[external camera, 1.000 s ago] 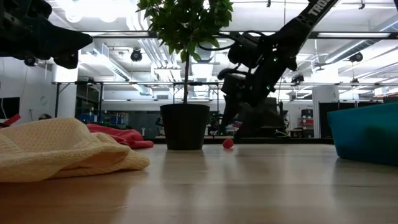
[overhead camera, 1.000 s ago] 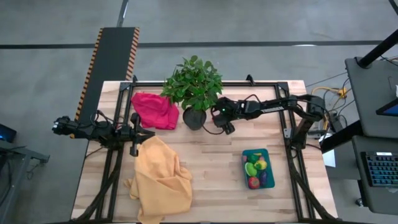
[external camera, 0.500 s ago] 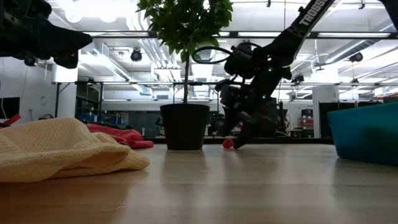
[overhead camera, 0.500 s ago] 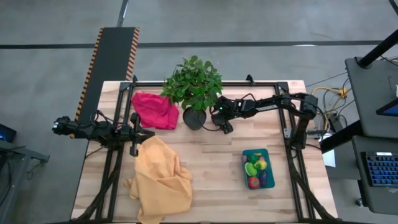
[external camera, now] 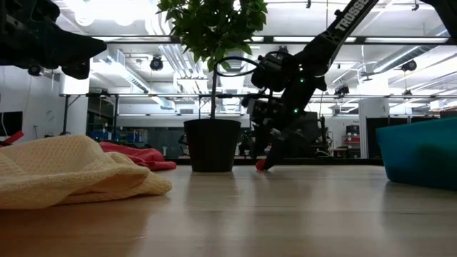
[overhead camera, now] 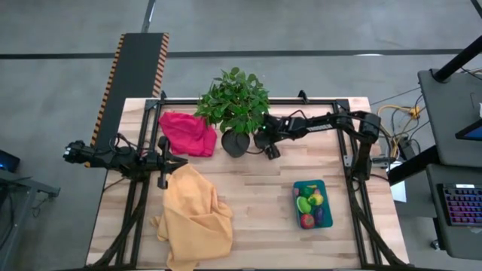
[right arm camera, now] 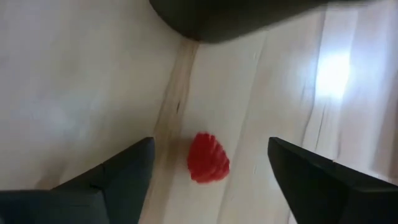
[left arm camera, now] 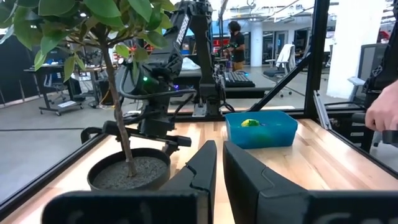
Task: Pick and placing Produce into tupperware
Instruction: Put the raspberry into the bin
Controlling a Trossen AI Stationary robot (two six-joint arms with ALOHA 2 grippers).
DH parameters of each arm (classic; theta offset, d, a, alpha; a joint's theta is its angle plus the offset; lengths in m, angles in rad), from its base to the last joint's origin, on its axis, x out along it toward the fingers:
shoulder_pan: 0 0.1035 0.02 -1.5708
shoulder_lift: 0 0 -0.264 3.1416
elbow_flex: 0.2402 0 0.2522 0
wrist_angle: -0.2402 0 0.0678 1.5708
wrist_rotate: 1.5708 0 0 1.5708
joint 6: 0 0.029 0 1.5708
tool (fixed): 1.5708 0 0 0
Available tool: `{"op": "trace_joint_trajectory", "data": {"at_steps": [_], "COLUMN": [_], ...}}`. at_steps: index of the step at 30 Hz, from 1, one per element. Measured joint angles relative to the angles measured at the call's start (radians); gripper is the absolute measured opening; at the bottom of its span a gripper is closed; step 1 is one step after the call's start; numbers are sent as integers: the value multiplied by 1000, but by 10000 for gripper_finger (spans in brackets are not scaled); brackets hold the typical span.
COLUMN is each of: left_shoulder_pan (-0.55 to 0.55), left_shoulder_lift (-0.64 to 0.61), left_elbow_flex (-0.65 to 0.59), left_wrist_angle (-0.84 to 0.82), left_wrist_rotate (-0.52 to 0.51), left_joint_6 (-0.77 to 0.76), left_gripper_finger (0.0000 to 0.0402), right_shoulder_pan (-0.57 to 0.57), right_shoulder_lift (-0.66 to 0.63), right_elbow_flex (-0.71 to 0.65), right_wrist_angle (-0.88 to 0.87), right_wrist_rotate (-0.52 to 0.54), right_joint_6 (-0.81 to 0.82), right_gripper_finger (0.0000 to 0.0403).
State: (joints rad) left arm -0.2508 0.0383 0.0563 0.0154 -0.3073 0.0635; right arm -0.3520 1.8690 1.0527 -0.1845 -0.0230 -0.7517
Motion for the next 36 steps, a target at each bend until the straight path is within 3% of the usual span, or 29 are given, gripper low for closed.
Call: {"op": "trace_joint_trajectory", "data": {"at_steps": [10, 36], "left_shoulder_pan": [0, 0], "left_shoulder_lift": [0, 0], "left_elbow_flex": [0, 0], "left_wrist_angle": [0, 0], "left_wrist_rotate": [0, 0], "left_joint_6": [-4, -4], "left_gripper_finger": [15, 15], "right_shoulder_pan": [-21, -22], "right_shoulder_lift": [0, -1], "right_elbow_flex": [-13, -11], "right_wrist_angle": [-18, -25], "right_wrist_rotate": [-48, -24], "right_joint_6": [19, 71], "right_gripper_finger": [224, 83]}}
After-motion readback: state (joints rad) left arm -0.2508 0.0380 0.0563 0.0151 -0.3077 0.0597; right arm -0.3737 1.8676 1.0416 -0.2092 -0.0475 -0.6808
